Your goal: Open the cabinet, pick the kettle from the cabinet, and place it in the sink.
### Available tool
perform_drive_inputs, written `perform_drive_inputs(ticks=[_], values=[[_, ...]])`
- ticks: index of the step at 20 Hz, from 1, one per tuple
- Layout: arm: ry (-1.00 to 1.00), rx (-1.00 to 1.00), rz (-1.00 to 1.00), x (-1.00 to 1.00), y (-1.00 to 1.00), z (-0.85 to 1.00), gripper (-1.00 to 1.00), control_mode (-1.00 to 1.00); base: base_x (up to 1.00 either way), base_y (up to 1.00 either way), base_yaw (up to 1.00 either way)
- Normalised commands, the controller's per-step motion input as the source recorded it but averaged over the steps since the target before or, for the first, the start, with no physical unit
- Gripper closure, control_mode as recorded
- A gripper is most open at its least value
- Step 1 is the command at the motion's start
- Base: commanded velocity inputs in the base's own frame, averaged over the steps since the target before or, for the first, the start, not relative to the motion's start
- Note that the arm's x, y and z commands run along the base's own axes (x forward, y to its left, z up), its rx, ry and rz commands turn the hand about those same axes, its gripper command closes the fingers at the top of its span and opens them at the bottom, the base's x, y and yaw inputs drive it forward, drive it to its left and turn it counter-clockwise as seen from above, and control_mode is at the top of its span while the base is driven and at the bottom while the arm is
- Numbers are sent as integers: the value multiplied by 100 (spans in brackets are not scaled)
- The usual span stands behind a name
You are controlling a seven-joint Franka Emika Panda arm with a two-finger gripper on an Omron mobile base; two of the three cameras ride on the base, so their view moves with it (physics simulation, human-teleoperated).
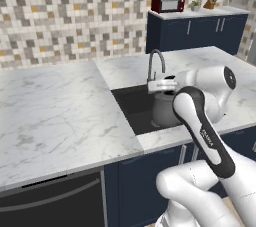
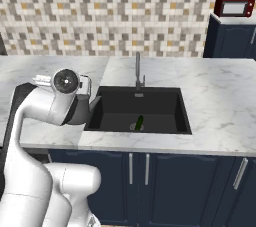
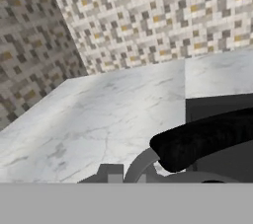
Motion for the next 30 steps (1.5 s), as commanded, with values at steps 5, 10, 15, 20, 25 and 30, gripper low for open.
perform_drive_inputs(ticks=[5,10,15,20,25,30], values=[[4,0,9,41,-3,-7,100,-100,0,0,0],[0,-3,6,35,-6,-11,100,-100,0,0,0],[-4,-4,10,26,-7,-18,100,-100,0,0,0],[-15,-5,13,18,-3,-23,100,-100,0,0,0],[-6,-3,6,22,-5,-17,100,-100,0,0,0],[0,-4,3,22,-2,-14,100,-100,0,0,0]])
